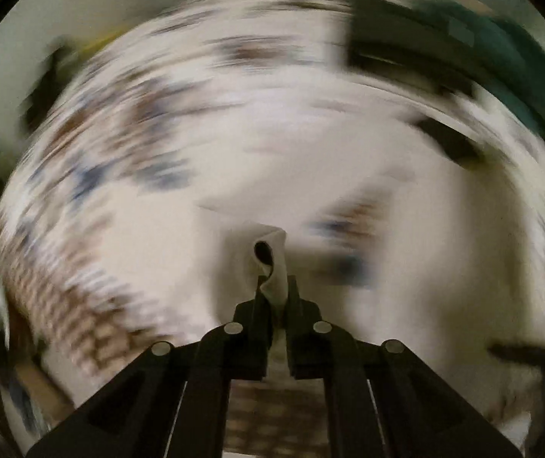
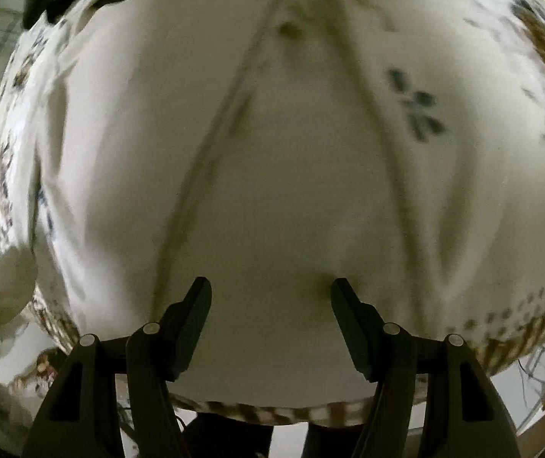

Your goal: Fold small clothes

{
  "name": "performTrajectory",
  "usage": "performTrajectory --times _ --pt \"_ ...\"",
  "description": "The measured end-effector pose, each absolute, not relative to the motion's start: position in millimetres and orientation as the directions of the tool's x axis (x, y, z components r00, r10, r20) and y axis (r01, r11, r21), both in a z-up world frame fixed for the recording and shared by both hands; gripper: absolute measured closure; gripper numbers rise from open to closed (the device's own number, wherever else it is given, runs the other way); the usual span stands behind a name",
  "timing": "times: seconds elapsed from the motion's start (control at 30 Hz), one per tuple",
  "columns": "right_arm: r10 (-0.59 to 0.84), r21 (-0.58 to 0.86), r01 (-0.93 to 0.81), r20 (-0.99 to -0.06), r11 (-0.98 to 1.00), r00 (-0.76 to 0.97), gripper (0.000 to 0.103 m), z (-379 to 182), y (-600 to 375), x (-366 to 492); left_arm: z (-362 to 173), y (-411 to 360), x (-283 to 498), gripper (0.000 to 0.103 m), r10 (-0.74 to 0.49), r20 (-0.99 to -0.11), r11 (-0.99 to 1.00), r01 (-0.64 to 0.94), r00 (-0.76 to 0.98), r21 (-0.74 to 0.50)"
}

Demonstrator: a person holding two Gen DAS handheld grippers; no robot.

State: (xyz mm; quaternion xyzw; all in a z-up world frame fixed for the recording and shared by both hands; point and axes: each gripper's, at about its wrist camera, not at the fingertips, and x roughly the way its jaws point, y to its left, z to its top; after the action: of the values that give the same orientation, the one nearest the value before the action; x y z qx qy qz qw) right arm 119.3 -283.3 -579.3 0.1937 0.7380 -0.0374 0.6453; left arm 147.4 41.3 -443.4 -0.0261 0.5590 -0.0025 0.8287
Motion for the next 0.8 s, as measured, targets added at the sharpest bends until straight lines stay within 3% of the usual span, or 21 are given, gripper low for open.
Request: performTrajectory --times 0.13,0.23,0.5,0.7,0.8 --pt "0.202 0.155 0.403 -0.976 0.902 -0.078 0.036 -572.7 -323.0 102.8 -432.8 -79.1 132.1 0.098 -0.182 -0.914 0.953 0.294 0.363 -0.073" --pt "0.178 0.126 0.45 -0.981 0.884 -0.076 0.036 -571.3 -351.2 87.4 -438.9 -150.1 113.2 0.098 -0.275 -0.911 0.889 0.443 0.308 -0.119" --pt "0.147 0.069 0.556 -0.985 0.828 -0.096 0.036 -580.4 -411.9 43.2 -475.4 -220.5 80.5 0.098 -0.297 -0.931 0.799 0.59 0.213 -0.12" --pt "0.151 0.061 0.56 -0.982 0.826 -0.115 0.036 -585.2 -456.4 20.3 -466.4 -235.2 72.0 0.098 -0.316 -0.922 0.754 0.649 0.222 -0.103" --pt "0.15 0.061 0.548 -0.981 0.834 -0.12 0.036 -597.1 -426.1 8.2 -465.7 -244.9 62.1 0.098 -0.333 -0.921 0.721 0.684 0.203 -0.11"
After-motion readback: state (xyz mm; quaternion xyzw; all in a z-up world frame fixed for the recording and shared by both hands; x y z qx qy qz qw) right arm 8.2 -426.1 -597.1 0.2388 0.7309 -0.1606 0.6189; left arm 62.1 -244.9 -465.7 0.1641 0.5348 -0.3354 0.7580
